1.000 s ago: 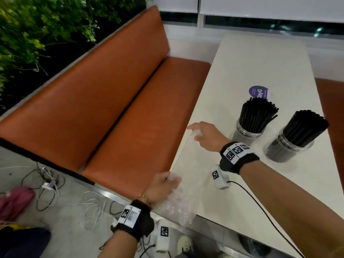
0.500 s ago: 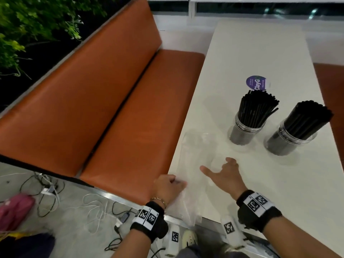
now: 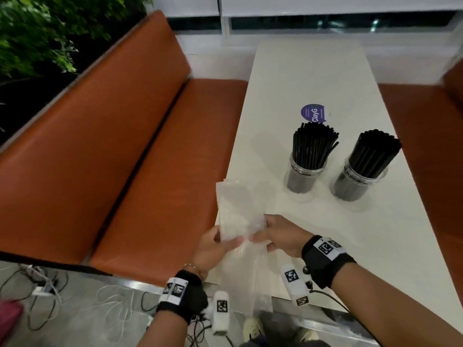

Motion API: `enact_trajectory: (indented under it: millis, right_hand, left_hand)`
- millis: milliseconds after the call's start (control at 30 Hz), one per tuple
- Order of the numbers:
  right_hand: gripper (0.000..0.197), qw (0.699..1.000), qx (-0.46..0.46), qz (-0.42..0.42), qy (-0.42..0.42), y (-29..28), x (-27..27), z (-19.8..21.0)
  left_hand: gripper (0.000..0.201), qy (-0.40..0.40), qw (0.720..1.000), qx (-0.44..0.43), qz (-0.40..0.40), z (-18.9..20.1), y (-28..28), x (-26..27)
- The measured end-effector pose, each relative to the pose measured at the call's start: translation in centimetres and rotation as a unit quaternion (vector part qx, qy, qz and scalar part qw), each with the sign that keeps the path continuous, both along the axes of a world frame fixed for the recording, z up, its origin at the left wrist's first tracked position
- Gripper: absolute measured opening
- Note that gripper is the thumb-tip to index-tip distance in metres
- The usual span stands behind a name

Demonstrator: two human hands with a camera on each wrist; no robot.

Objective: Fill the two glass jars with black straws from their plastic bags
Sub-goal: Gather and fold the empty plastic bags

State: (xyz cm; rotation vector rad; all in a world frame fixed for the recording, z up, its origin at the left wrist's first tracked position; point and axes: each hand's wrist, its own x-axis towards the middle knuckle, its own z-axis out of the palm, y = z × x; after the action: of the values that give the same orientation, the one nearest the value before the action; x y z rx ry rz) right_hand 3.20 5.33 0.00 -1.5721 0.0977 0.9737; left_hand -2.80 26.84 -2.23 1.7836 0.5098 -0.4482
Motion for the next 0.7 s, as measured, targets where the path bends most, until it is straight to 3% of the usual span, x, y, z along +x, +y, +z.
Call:
enact_trajectory:
  millis: [67, 133, 200, 333, 467, 600, 700]
  right_hand:
    - [0.035, 0.999, 0.029, 0.017, 0.003, -1.2, -0.1, 0.9]
    - [0.039, 0.998, 0.045, 0.032, -0.001, -2.6, -0.2, 1.6]
    - [0.038, 0.998, 0.054, 0.037, -0.003, -3.8, -0.5, 2.2]
    - [0.027, 0.999, 0.029, 0.001, -0.026, -6.3, -1.4, 3.4]
    - [0.041, 0.997, 0.03, -0.048, -0.043, -8.8, -2.9, 4.3]
    - [0.026, 0.993, 0.015, -0.08, -0.083, -11.0, -4.9, 4.4]
    - [0.037, 0.987, -0.018, -0.088, -0.135, -12.5, -6.3, 4.1]
  left_hand:
    - [0.05, 0.025, 0.989, -0.144, 0.016, 1.0, 0.2, 0.3]
    - [0.063, 0.039, 0.981, -0.188, -0.02, 1.5, 0.0, 0.4]
    - [0.063, 0.052, 0.976, -0.203, -0.05, 1.9, -0.5, 0.4]
    - [0.037, 0.045, 0.974, -0.217, -0.035, 2.0, -2.2, 0.4]
    - [0.036, 0.038, 0.97, -0.233, -0.062, 1.9, -4.2, -0.1]
    - [0.03, 0.043, 0.962, -0.26, -0.075, 2.5, -6.6, -0.9]
    - [0.037, 0.082, 0.956, -0.278, -0.046, 2.9, -8.2, -1.1]
